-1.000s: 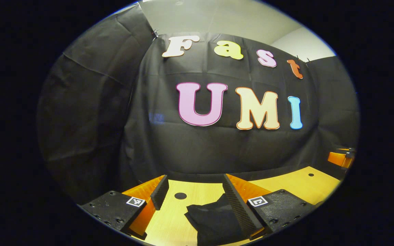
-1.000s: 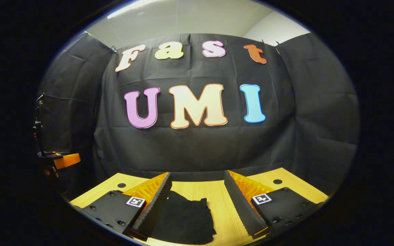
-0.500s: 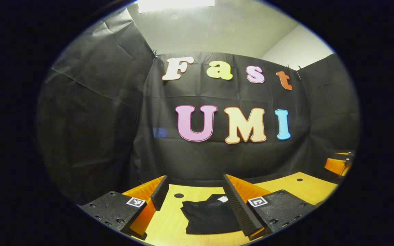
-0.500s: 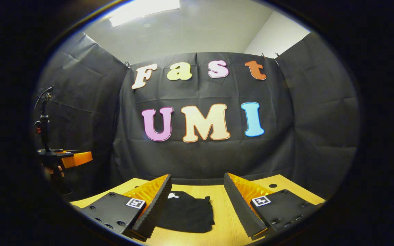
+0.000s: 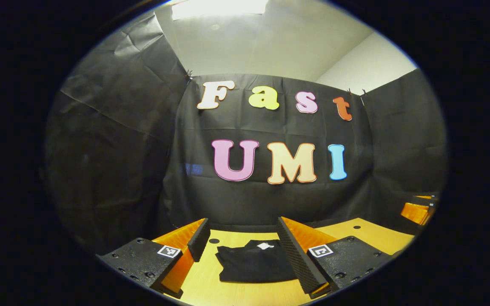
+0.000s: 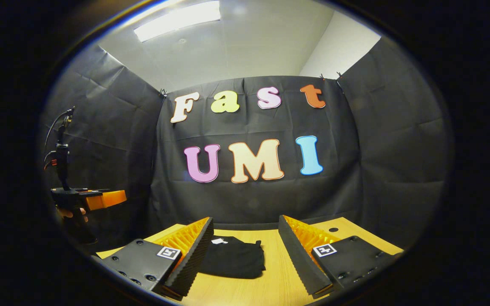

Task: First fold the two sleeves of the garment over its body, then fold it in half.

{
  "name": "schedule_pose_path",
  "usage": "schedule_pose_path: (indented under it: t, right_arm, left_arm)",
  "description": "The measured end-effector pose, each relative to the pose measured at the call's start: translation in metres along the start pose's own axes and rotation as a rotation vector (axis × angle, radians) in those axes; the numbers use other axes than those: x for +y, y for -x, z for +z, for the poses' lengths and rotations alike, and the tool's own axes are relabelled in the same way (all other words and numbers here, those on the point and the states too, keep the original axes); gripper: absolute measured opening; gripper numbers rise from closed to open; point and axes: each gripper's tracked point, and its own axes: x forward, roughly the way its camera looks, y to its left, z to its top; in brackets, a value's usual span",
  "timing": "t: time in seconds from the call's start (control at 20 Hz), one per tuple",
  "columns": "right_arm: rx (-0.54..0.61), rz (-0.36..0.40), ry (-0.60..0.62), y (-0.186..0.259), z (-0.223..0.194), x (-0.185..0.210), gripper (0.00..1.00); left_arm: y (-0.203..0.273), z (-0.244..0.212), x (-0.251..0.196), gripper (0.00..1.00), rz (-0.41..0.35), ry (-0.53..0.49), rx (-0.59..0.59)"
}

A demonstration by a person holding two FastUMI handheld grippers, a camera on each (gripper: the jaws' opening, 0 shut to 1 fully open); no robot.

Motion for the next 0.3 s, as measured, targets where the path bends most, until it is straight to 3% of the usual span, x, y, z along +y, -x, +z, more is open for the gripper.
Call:
schedule_pose_path:
  t: [0.3]
  right_arm:
    - [-0.033,-0.006,-0.005,0.015,0.012,-0.002,0.94]
  left_arm:
    - [0.01,0.013,-0.006,0.92,-0.011,-0.03,-0.018]
